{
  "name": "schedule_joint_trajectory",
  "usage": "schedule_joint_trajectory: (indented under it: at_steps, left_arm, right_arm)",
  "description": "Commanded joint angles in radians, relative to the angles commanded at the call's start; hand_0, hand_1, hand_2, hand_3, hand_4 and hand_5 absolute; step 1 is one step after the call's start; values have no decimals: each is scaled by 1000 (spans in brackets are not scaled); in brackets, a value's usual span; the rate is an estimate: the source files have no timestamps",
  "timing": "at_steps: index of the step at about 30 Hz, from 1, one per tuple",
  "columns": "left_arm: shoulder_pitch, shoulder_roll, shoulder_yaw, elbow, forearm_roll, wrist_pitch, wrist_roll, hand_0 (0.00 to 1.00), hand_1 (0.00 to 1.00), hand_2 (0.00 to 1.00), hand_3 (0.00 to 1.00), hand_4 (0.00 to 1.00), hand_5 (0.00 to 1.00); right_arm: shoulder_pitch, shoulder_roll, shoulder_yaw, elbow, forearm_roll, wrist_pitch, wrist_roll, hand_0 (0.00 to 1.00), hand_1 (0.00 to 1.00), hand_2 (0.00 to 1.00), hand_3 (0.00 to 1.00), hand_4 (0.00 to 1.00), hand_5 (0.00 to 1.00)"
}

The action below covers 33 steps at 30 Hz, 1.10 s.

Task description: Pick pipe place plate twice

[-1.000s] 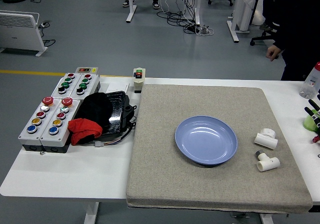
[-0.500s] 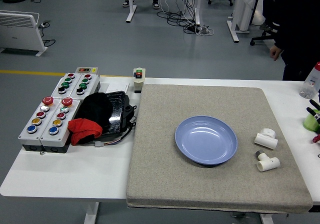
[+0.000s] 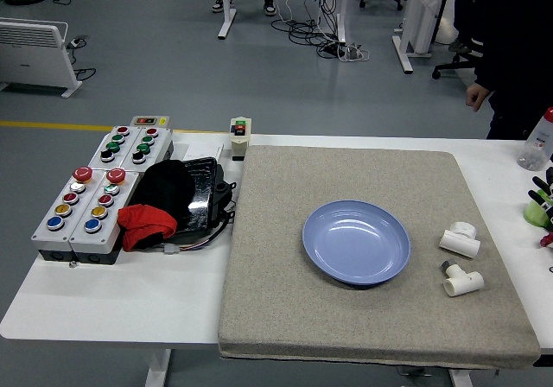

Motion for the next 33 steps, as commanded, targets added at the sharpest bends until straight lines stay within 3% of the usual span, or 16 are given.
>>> schedule_joint_trajectory:
  at_steps: [5,6,11,13,18,24,29,30,33]
  left_arm:
    - [3,0,2,0,1,1,1,706,694,729,693,395,998]
    - [3,1,1,0,2,1,1,706,695,729,692,394,998]
    - [0,3,-2,1,7,2,2,706,695,729,692,394,998]
    - [-1,4,-1,1,4,2,1,706,695,728,691,394,998]
    - [-3,4,-2,1,5,2,2,707,694,729,691,394,998]
    - [-3,4,-3,1,6,1,2,706,694,729,691,394,998]
    - [-4,5,-5,1,6,1,3,706,694,729,691,394,998]
    - [-4,5,-6,1,6,1,2,707,694,728,691,392,998]
    - [-7,5,-11,1,9,1,3,707,694,728,691,392,998]
  right_arm:
    - [-3,-1,-2,0,-2,10,-12,878,824,935,869,607,446]
    - [-3,0,0,0,-3,11,-13,879,825,940,877,568,369]
    - [-2,-1,8,0,-8,13,-18,879,825,940,877,568,369]
    - [-2,-7,4,1,-16,14,-21,879,826,940,876,610,423]
    - [-5,-28,-14,6,-109,27,-44,891,835,955,888,625,423]
    - [-12,-83,-71,25,-302,55,-78,892,835,947,886,628,410]
    - [-18,-178,-149,80,-506,177,-160,892,835,947,886,628,410]
    - [-18,-196,-161,89,-544,212,-175,873,800,850,855,617,167]
    - [-10,-251,-211,136,-667,313,-211,873,800,850,855,617,167]
